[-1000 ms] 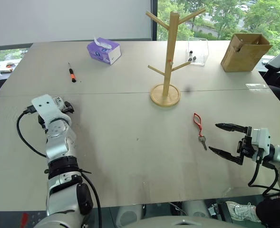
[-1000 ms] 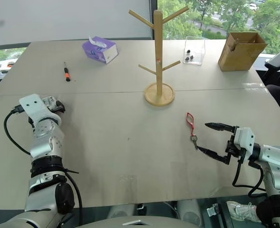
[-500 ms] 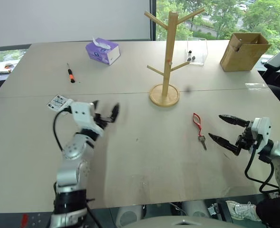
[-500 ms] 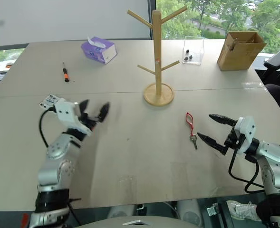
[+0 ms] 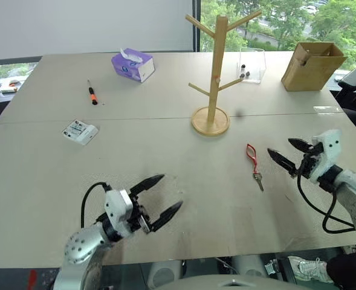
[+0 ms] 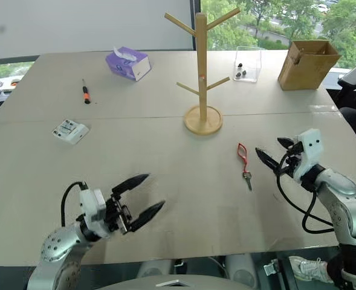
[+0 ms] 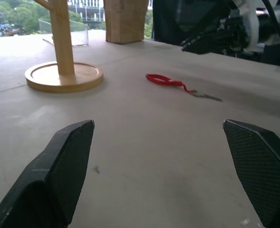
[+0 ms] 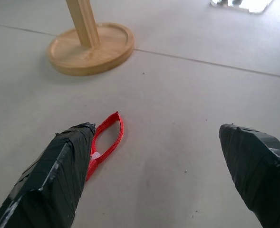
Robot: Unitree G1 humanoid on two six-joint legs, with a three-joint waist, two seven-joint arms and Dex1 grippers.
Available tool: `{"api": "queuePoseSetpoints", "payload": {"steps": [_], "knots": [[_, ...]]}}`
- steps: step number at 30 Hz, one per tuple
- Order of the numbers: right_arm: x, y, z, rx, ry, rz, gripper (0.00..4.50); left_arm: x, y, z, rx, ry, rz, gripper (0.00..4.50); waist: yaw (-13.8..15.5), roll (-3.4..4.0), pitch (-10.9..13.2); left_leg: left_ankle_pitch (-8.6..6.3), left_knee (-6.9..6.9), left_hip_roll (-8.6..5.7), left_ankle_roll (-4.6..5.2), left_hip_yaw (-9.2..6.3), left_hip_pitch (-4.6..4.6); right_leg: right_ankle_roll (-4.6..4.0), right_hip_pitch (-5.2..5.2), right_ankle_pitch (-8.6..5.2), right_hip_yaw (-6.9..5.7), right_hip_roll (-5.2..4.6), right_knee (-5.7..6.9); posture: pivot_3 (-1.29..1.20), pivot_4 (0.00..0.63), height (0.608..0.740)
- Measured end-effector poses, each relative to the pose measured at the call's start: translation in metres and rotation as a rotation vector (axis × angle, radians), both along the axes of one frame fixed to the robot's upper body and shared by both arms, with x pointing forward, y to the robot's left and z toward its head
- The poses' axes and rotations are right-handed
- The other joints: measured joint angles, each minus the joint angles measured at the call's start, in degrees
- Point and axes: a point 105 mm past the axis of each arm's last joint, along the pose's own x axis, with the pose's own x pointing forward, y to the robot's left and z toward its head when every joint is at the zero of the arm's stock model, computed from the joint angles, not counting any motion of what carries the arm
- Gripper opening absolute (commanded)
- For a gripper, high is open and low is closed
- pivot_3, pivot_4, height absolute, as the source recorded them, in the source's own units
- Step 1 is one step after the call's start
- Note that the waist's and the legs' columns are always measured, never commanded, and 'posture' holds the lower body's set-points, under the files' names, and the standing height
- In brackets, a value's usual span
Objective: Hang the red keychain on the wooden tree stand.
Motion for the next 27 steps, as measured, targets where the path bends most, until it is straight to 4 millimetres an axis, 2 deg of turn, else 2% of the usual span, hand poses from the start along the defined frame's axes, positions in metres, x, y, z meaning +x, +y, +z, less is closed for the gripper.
{"api": "queuePoseSetpoints", "payload": {"steps": [2,8,15,23,27], "knots": [[-0.002,0.005,0.001,-0.015,0.037,-0.014,4.5,-0.003,0.001,-0.003,0.015,-0.017,-0.009,4.47,-0.1,0.0,0.0,0.0,0.0,0.01,0.0,0.0,-0.01,0.01,-0.02,-0.01,0.0,-0.02,0.0,0.0,0.15,0.74],[-0.006,0.037,0.012,-0.057,0.135,-0.012,4.5,-0.011,0.006,-0.013,0.039,-0.033,-0.022,4.47,-0.2,0.0,0.0,0.0,-0.09,0.03,0.01,0.06,-0.07,0.03,-0.14,-0.02,0.03,-0.03,-0.02,0.0,0.15,0.74],[-0.013,0.065,-0.004,-0.103,0.249,0.014,4.5,-0.015,-0.004,-0.013,0.042,-0.034,-0.03,4.47,-0.1,0.0,0.0,0.0,-0.11,0.02,0.02,0.06,-0.15,0.04,-0.19,-0.02,0.02,-0.05,-0.06,0.0,0.15,0.74],[-0.014,0.08,-0.023,-0.086,0.317,-0.033,4.5,-0.011,-0.003,-0.008,0.062,-0.034,-0.012,4.47,-0.4,0.02,0.0,0.0,-0.14,0.05,0.02,0.07,-0.16,0.05,-0.25,-0.02,0.02,0.0,-0.04,0.0,0.15,0.74],[-0.012,0.081,-0.027,-0.084,0.324,-0.06,4.5,-0.011,-0.003,-0.006,0.068,-0.038,-0.013,4.47,-0.4,0.03,0.0,0.0,-0.14,0.04,0.01,0.09,-0.16,0.05,-0.25,-0.02,0.02,-0.01,-0.05,0.0,0.15,0.74]]}}
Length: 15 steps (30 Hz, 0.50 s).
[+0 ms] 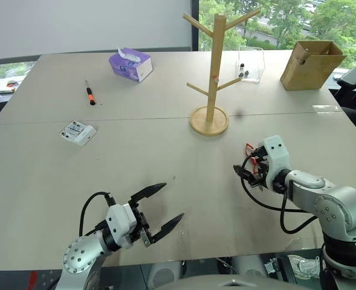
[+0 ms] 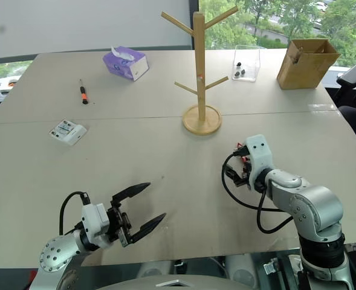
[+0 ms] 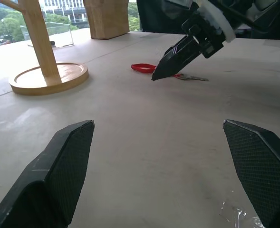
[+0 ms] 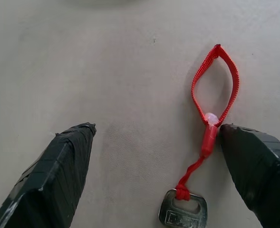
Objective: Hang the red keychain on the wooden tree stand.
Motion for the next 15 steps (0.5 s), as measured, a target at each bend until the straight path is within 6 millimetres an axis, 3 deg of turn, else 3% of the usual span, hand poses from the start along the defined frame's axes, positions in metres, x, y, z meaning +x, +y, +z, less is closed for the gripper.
{"api": "queuePoseSetpoints", "payload": {"steps": [6,10,15], "knots": [[0.003,0.0,-0.002,-0.009,-0.015,-0.018,4.5,0.001,0.001,0.001,-0.002,0.0,0.012,4.47,-0.1,-0.01,0.0,-0.01,0.0,0.01,-0.01,-0.04,0.03,0.0,-0.01,0.0,-0.04,-0.03,-0.01,0.0,0.15,0.74],[0.005,-0.004,-0.004,-0.026,-0.017,-0.041,3.3,0.001,0.001,0.0,-0.004,0.001,0.017,4.5,0.0,-0.04,0.0,-0.02,0.0,0.0,-0.03,-0.05,0.03,0.0,-0.01,0.0,-0.06,-0.12,-0.04,0.0,0.15,0.74],[0.007,-0.011,-0.006,-0.053,-0.02,-0.078,0.93,-0.001,0.001,-0.001,-0.005,0.005,0.018,4.5,-0.1,-0.03,0.0,-0.01,-0.08,0.01,-0.02,-0.06,0.03,0.0,-0.01,0.0,-0.07,-0.11,-0.13,0.0,0.15,0.74]]}}
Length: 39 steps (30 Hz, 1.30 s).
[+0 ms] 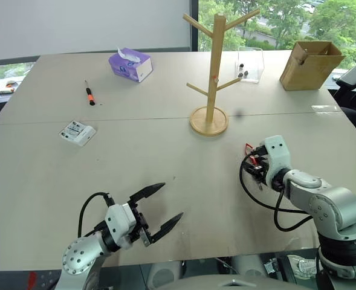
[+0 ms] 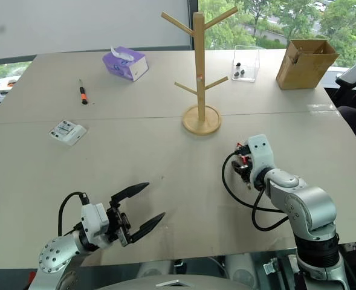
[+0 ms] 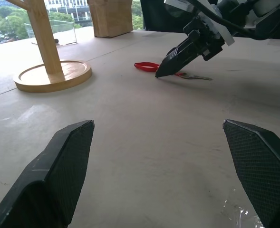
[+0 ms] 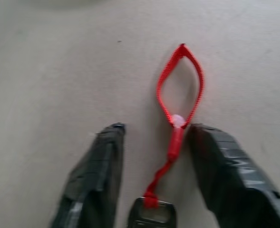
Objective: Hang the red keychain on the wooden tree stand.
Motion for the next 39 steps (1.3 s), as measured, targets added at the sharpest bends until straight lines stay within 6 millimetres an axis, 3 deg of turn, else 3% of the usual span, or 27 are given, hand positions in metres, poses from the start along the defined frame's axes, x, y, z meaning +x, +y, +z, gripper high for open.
{"api": "queuePoseSetpoints", "payload": {"steps": [2,11,13,15,16,18,20,26,33,39], "knots": [[0.0,-0.002,0.0,-0.002,0.0,-0.005,0.05,0.0,0.0,-0.001,-0.001,0.001,-0.002,4.5,-0.1,0.0,0.0,0.0,-0.02,0.01,0.0,-0.01,0.0,0.0,0.0,0.0,-0.01,0.01,-0.02,0.0,0.15,0.74],[0.002,0.002,0.002,0.016,-0.029,0.03,0.05,0.001,-0.003,-0.001,-0.021,-0.005,0.019,4.5,-0.8,0.04,0.0,0.0,-0.05,0.01,0.0,-0.03,-0.06,0.0,0.0,0.0,-0.03,-0.02,-0.15,0.0,0.15,0.74],[0.005,0.004,0.012,0.034,-0.098,0.073,0.05,0.003,-0.005,0.001,-0.037,-0.006,0.033,4.5,-1.1,0.12,0.1,0.0,-0.04,0.0,0.01,-0.02,-0.2,0.01,-0.08,0.01,-0.03,0.02,-0.14,0.0,0.15,0.74],[0.012,0.008,0.038,0.05,-0.228,0.148,0.05,0.011,-0.007,0.009,-0.08,-0.008,0.081,4.5,-1.2,0.18,0.2,0.02,0.0,-0.02,0.04,-0.01,-0.43,0.05,-0.28,0.03,0.0,0.1,-0.1,0.0,0.15,0.74],[0.018,0.012,0.069,0.044,-0.368,0.213,0.05,0.018,-0.01,0.019,-0.114,-0.024,0.114,4.5,-1.2,0.19,0.2,0.03,0.09,-0.03,0.05,-0.04,-0.69,0.08,-0.55,0.05,0.01,0.17,0.03,0.0,0.15,0.74],[0.022,0.017,0.11,0.055,-0.552,0.273,0.05,0.029,-0.013,0.035,-0.152,-0.058,0.149,4.5,-1.1,0.16,0.1,0.04,0.11,-0.03,0.04,-0.14,-0.68,0.27,-0.54,0.16,0.01,0.31,0.1,0.0,0.15,0.74],[0.019,0.024,0.139,0.067,-0.692,0.338,0.05,0.039,-0.016,0.049,-0.194,-0.083,0.193,4.5,-1.0,0.14,0.1,0.04,0.09,-0.05,0.03,-0.23,-0.7,0.26,-0.53,0.15,-0.01,0.43,0.08,0.0,0.15,0.74],[0.011,0.051,0.18,0.061,-0.909,0.527,0.05,0.072,-0.022,0.088,-0.311,-0.11,0.343,4.5,-1.2,0.06,0.1,0.05,0.12,-0.07,0.02,-0.17,-0.71,0.21,-0.51,0.22,0.06,0.42,0.14,0.0,0.15,0.74],[0.014,0.069,0.175,-0.005,-0.917,0.649,0.05,0.083,-0.026,0.113,-0.335,-0.085,0.397,4.5,-1.0,0.05,0.1,0.09,0.18,-0.08,-0.03,-0.2,-0.67,0.05,-0.5,0.31,0.03,0.41,0.23,0.0,0.15,0.74],[0.029,0.067,0.157,-0.094,-0.873,0.649,0.05,0.092,-0.024,0.125,-0.331,-0.023,0.397,4.5,-1.0,0.04,0.1,0.12,0.22,-0.13,-0.08,-0.22,-0.68,0.03,-0.49,0.31,0.02,0.43,0.29,0.0,0.15,0.74]]}}
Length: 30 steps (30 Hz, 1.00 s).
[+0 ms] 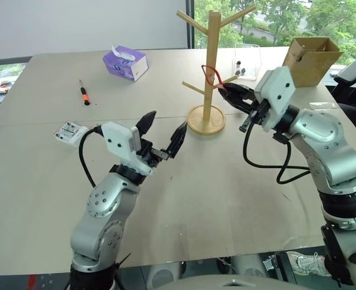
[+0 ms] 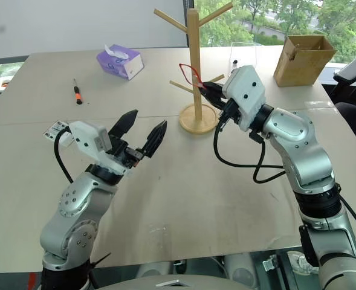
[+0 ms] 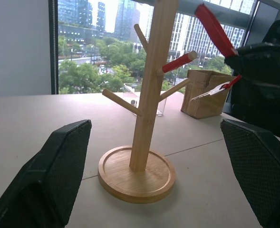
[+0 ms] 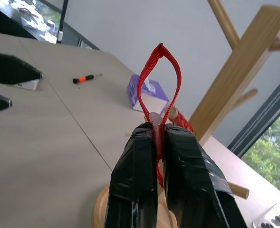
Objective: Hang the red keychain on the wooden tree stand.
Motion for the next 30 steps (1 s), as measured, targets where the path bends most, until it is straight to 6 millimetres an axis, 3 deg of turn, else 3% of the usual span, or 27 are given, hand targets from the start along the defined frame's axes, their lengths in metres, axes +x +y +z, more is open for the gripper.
{"api": "queuePoseSetpoints", "payload": {"steps": [4,12,17,29,30], "knots": [[0.007,0.004,-0.004,-0.016,-0.006,-0.023,0.05,0.002,-0.003,0.009,0.002,0.002,-0.032,4.5,-0.1,0.0,0.0,0.02,0.0,-0.01,-0.03,0.03,0.02,-0.01,0.0,0.01,0.03,0.0,0.01,0.0,0.15,0.74],[0.021,0.001,-0.009,-0.016,0.01,-0.09,0.05,0.002,-0.01,0.009,0.014,0.014,-0.056,4.5,0.1,0.0,0.0,0.13,0.01,-0.03,-0.22,0.03,0.01,-0.02,0.0,0.01,0.02,0.0,0.04,0.0,0.15,0.74],[0.033,0.0,-0.011,-0.012,0.011,-0.148,0.05,0.007,-0.017,0.03,0.033,-0.045,-0.068,4.5,0.1,0.0,0.0,0.14,0.02,-0.05,-0.23,0.01,0.01,-0.02,0.0,0.01,0.01,0.01,0.07,0.0,0.15,0.74],[0.039,0.0,-0.016,-0.001,0.025,-0.179,0.05,0.012,-0.021,0.042,0.03,-0.049,-0.06,4.5,0.0,0.0,0.0,0.2,0.02,-0.05,-0.33,0.02,0.01,-0.03,0.0,0.02,0.03,0.01,0.07,0.0,0.15,0.74],[0.039,0.001,-0.016,0.001,0.026,-0.178,0.65,0.012,-0.021,0.041,0.028,-0.046,-0.061,4.5,0.0,0.0,0.0,0.2,0.02,-0.05,-0.34,0.02,0.01,-0.03,0.0,0.02,0.03,0.01,0.08,0.0,0.15,0.74]]}}
